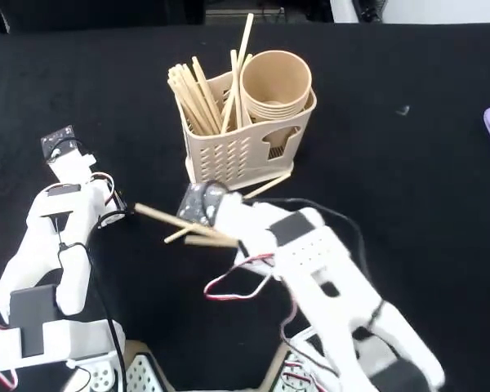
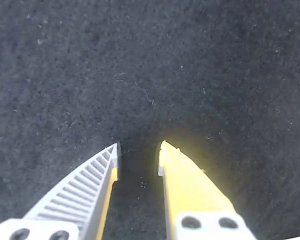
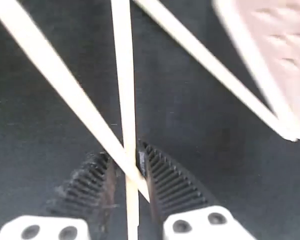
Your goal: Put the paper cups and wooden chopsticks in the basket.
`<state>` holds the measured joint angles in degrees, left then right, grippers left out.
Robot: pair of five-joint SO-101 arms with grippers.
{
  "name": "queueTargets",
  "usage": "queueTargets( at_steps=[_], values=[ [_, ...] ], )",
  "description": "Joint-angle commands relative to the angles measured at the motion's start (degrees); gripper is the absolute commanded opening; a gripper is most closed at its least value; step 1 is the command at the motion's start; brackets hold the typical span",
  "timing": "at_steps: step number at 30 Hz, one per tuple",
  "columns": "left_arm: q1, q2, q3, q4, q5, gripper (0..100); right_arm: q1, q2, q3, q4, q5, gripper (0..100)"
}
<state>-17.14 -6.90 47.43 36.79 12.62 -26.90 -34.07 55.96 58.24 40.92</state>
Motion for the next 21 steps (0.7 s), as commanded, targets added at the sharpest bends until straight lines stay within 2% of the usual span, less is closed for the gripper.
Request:
queueTargets(
  at_steps=[1,8,12,17,21],
  values=[
    [-1.63,-0.7,0.22,-0.7,0.35,14,1.93,-5.76,1.1,0.26,0.62,1.1],
    [-1.63,-0.7,0.31,-0.7,0.35,14,4.92,-3.38,10.15,-6.42,6.86,1.1],
    [-1.63,-0.7,0.31,-0.7,0.35,14,7.12,2.68,9.71,-8.62,8.79,1.8],
    [-1.63,-0.7,0.31,-0.7,0.35,14,8.35,12.18,4.35,-8.35,6.42,19.7],
    [-1.63,-0.7,0.31,-0.7,0.35,14,8.26,17.45,1.8,-8.7,6.42,18.9]
  ],
)
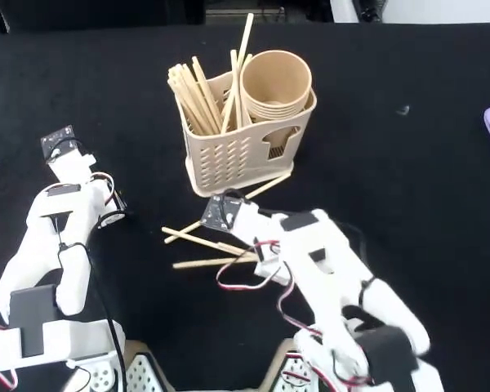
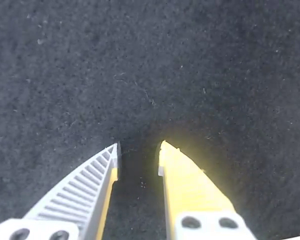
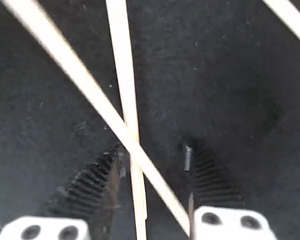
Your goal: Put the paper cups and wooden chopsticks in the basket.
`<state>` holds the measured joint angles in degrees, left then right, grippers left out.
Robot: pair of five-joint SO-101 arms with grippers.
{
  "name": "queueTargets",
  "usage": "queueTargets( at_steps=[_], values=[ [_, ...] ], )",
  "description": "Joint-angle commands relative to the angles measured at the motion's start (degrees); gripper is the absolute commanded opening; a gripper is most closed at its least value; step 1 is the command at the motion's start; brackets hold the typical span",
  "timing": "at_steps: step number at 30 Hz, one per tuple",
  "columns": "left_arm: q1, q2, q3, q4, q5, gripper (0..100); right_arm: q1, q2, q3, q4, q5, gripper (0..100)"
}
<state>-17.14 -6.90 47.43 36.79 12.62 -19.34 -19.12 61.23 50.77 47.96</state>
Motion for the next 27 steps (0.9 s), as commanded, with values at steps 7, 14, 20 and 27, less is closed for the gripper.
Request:
queueTargets(
  at_steps=[7,14,20,27],
  values=[
    [-1.63,-0.7,0.31,-0.7,0.35,14,0.88,4.53,-7.6,-0.88,-0.62,9.0],
    [-1.63,-0.7,0.31,-0.7,0.35,14,0.7,-4.7,-8.22,4.66,-1.05,1.1],
    [-1.63,-0.7,0.31,-0.7,0.35,14,0.7,-14.73,-7.16,9.32,-0.97,1.1],
    [-1.63,-0.7,0.31,-0.7,0.35,14,-2.73,-17.36,-0.04,4.13,-4.04,1.1]
  ],
)
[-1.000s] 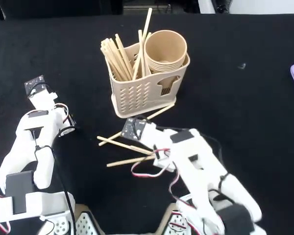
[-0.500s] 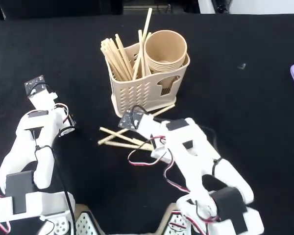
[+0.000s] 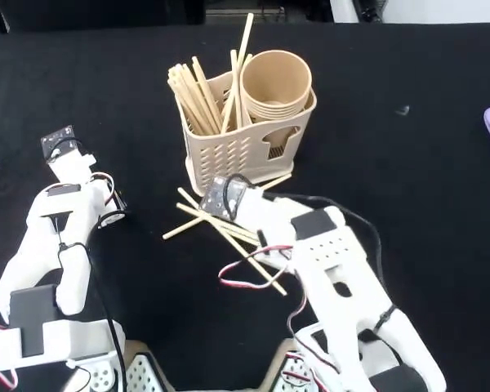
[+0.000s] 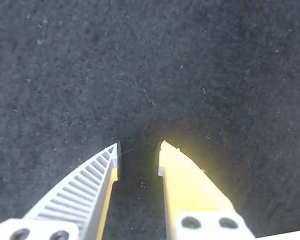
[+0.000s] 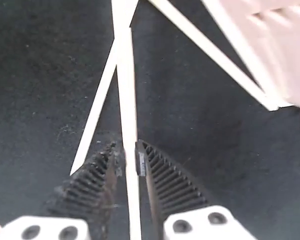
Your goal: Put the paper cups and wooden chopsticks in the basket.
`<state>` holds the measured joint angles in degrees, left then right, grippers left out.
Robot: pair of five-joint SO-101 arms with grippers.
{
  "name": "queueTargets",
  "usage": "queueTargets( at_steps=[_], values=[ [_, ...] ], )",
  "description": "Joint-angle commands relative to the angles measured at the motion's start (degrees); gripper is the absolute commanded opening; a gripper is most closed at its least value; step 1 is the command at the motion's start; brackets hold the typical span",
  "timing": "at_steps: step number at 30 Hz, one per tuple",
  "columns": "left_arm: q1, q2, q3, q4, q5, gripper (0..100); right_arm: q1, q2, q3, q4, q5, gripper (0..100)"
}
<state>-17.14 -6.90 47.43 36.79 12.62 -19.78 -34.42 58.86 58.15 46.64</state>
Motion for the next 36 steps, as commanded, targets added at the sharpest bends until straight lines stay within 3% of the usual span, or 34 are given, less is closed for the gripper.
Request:
queueTargets(
  at_steps=[1,8,19,24,32,36],
  values=[
    [-1.63,-0.7,0.31,-0.7,0.35,14,-3.6,-2.07,3.74,-4.75,-4.13,1.4],
    [-1.63,-0.7,0.4,-0.7,0.35,14,-7.21,-1.98,5.49,-7.82,-8.09,8.0],
    [-1.63,-0.7,0.4,-0.7,0.35,14,-0.97,-1.98,5.49,-7.82,-3.69,8.7],
    [-1.63,-0.7,0.4,-0.7,0.35,14,-1.67,1.27,4.97,-7.3,-5.63,18.8],
    [-1.54,-0.7,0.4,-0.7,0.35,14,-14.86,2.59,1.98,0.97,-11.96,16.8],
    [-1.54,-0.7,0.4,-0.7,0.35,14,-16.35,2.68,3.03,0.88,-12.13,22.1]
  ],
)
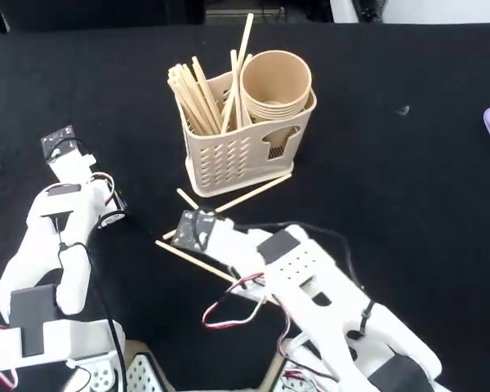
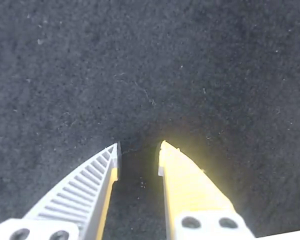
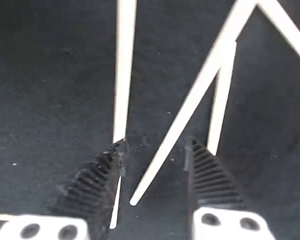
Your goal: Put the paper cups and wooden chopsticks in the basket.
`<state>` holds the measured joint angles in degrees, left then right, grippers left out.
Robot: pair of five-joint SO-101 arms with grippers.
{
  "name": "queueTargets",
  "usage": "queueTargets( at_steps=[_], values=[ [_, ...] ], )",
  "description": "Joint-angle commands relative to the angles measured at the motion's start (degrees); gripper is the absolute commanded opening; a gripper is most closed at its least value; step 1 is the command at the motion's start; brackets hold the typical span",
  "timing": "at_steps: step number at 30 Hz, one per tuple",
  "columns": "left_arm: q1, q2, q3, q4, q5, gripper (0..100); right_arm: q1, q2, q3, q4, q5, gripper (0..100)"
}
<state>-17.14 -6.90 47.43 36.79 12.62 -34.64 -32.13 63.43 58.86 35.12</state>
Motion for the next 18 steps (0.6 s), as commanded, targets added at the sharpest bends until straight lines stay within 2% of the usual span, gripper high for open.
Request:
queueTargets(
  at_steps=[1,10,18],
  values=[
    [-1.54,-0.7,0.4,-0.7,0.35,14,-1.49,0.4,-1.1,0.0,-0.62,22.4],
    [-1.54,-0.7,0.31,-0.7,0.35,14,-1.32,0.66,6.81,-8.88,-0.62,22.6],
    [-1.54,-0.7,0.31,-0.7,0.35,14,-1.32,0.66,6.81,-9.14,-0.62,22.2]
  ],
)
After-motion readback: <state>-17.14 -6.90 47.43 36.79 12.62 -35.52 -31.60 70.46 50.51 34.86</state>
